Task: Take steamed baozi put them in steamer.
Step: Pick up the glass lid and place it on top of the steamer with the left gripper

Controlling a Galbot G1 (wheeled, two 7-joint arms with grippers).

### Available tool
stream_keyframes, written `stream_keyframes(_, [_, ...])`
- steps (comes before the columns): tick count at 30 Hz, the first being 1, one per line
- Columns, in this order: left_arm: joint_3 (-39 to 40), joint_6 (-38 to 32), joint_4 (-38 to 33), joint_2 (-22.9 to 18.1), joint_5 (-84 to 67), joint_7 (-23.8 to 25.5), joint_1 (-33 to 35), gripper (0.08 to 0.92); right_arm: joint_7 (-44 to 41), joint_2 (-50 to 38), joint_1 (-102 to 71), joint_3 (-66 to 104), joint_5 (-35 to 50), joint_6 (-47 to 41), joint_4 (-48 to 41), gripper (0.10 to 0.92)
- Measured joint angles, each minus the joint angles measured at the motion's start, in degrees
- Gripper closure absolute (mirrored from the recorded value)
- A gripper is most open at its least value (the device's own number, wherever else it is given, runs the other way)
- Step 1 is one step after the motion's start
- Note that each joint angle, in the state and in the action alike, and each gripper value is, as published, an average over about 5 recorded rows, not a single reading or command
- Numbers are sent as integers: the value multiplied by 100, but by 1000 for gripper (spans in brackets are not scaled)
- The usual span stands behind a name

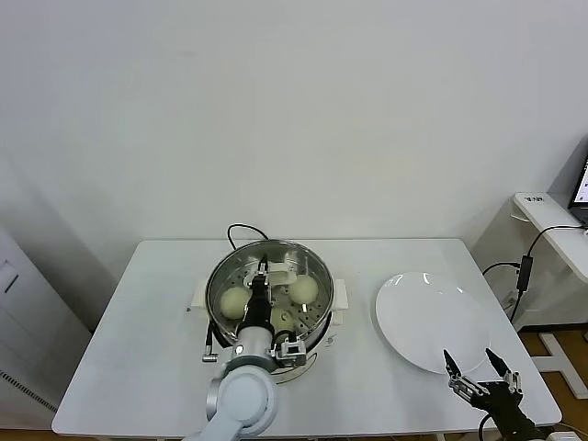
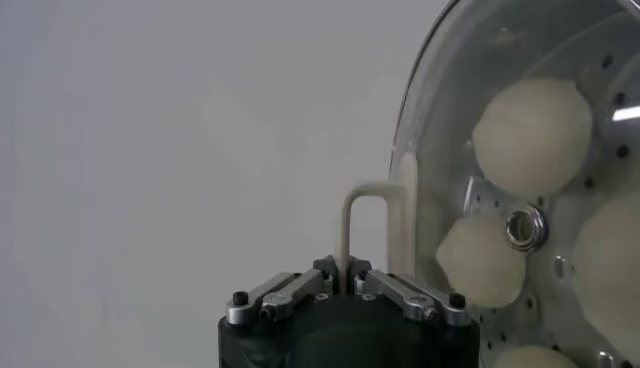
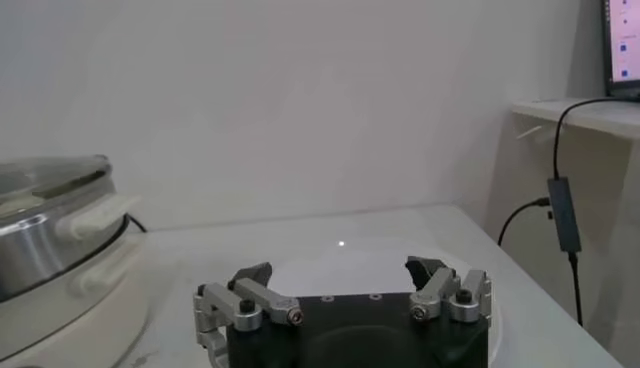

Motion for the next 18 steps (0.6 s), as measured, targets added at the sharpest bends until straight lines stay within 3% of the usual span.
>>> stream_keyframes(12, [-18,-8,57,-1,-32,-106,73,856,-7,-22,20,13,37,10,5,203])
stream_keyframes(18, [41,88,-162,96,-495,-202,162,704,-28,-64,67,-9,48,1,-34,203])
